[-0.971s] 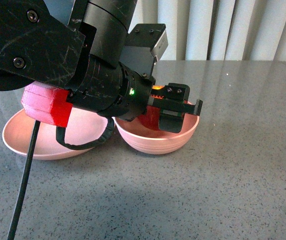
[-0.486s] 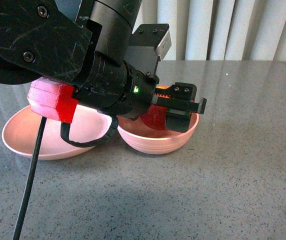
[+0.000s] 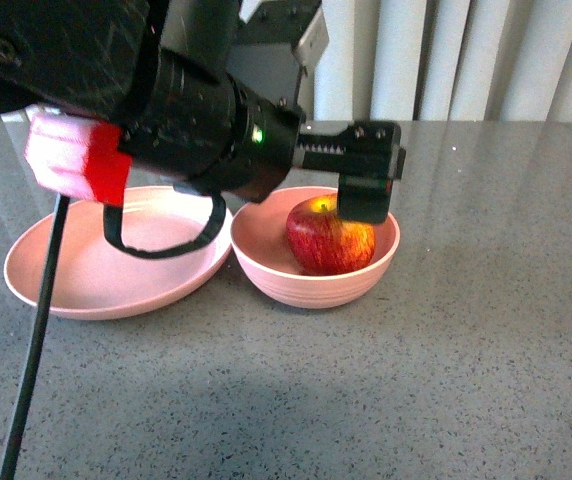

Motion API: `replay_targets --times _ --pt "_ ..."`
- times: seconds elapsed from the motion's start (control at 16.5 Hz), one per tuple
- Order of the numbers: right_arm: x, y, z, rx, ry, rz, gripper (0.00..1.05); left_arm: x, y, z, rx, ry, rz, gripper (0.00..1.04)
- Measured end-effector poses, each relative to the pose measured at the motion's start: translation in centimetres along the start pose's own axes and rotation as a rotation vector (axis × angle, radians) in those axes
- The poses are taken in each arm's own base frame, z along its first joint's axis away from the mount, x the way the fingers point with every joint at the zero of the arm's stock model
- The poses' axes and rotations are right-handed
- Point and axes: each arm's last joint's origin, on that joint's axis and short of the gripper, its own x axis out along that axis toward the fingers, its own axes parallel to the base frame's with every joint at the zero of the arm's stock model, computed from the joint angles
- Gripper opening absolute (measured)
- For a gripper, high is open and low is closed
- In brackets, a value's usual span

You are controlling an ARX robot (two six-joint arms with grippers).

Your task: Move apple from plate to bowl

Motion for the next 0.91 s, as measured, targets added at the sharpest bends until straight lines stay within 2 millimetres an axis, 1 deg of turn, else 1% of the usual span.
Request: replay_targets --times 0.06,0.18,0.3,0.36,0.49,0.55,0.61,0.67,0.73,0.85,0.91 --pt "0.0 0.0 0.0 0.0 0.0 0.0 0.98 -1.1 -0.1 1.3 -0.007 -0.061 -0.001 0.98" --pt "0.0 0.0 0.0 0.0 0.0 0.0 0.98 -4.0 -0.3 3.6 -0.008 -0.175 -0.002 0.98" --pt "0.0 0.0 0.0 0.0 0.0 0.0 0.98 -7.8 -0.4 5.5 -0.001 -0.309 0.019 0.98" --pt "0.0 0.0 0.0 0.0 0.0 0.0 0.98 -9.5 -0.3 5.8 0.0 -0.351 0.03 0.98" --pt "0.0 0.0 0.0 0.0 0.0 0.0 0.98 -12.8 0.2 5.6 -0.006 -0.432 0.062 0.98" --pt "0.0 0.0 0.0 0.0 0.0 0.0 0.98 -14.7 0.7 5.2 -0.014 -0.506 0.157 0.94" --pt "0.0 0.0 0.0 0.0 0.0 0.0 0.98 -16.2 1.6 4.2 -0.048 -0.573 0.312 0.83" --pt "0.0 0.0 0.0 0.0 0.0 0.0 0.98 -17.6 3.1 2.1 -0.076 -0.595 0.43 0.7" --pt "0.0 0.0 0.0 0.0 0.0 0.0 0.98 -18.1 4.4 -0.4 -0.083 -0.577 0.474 0.57" --pt "0.0 0.0 0.0 0.0 0.0 0.0 0.98 -18.5 5.5 -4.7 -0.073 -0.521 0.467 0.34" --pt "0.0 0.0 0.0 0.0 0.0 0.0 0.98 -19.0 5.8 -6.0 -0.071 -0.521 0.461 0.23"
